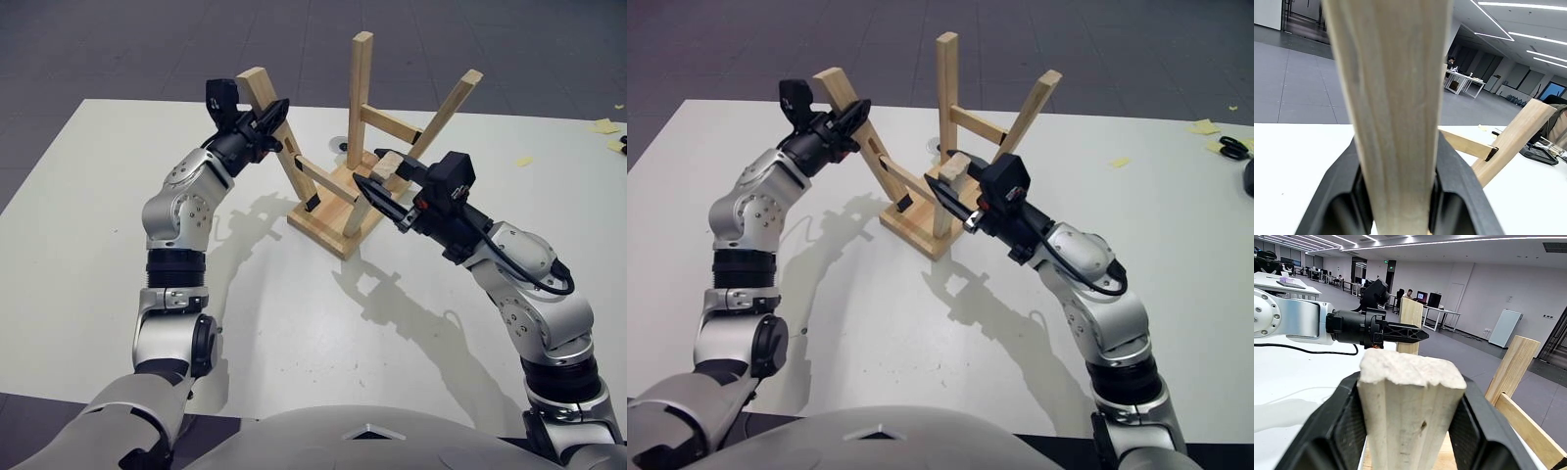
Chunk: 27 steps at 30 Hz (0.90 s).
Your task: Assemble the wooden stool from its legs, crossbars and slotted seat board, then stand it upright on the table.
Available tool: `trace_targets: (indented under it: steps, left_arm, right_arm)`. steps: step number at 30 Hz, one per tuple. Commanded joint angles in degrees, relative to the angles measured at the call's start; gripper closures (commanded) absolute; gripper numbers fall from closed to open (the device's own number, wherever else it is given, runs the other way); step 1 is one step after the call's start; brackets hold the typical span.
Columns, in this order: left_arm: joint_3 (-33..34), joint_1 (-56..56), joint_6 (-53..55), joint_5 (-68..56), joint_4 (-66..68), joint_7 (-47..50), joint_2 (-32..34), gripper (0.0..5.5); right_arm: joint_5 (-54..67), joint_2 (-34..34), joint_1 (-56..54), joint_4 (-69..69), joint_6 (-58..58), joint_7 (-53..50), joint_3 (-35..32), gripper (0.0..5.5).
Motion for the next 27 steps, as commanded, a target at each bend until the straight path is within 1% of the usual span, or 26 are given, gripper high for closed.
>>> trace_targets:
  steps: [1,8,15,19,22,27]
  left_arm:
    - [-2.83,0.76,0.93,3.19,-0.97,-1.92,1.79,4.46]
    - [-3.04,3.84,3.84,4.36,-7.32,-0.56,3.92,4.46]
    - [-4.18,5.41,5.00,4.49,-9.75,1.72,1.94,4.45]
    - [-3.78,5.99,5.22,4.45,-10.27,1.75,2.97,4.45]
    - [-4.20,7.31,5.72,4.55,-11.35,1.27,3.65,4.45]
    - [-4.28,8.37,6.67,4.20,-12.51,1.26,3.59,4.45]
  right_arm:
    - [-3.41,-1.00,1.41,2.24,2.71,0.01,1.42,3.38]
    - [-4.14,-1.03,1.36,2.49,2.25,-0.38,1.47,3.38]
    - [-4.25,-0.78,1.46,2.38,1.98,-0.46,1.80,3.38]
    - [-3.93,-0.46,1.73,2.50,1.55,-0.59,1.45,3.38]
    - [-2.83,1.78,2.88,2.72,-0.92,-1.18,0.50,3.38]
    - [-4.52,3.33,7.02,4.12,-6.88,-0.14,0.66,3.39]
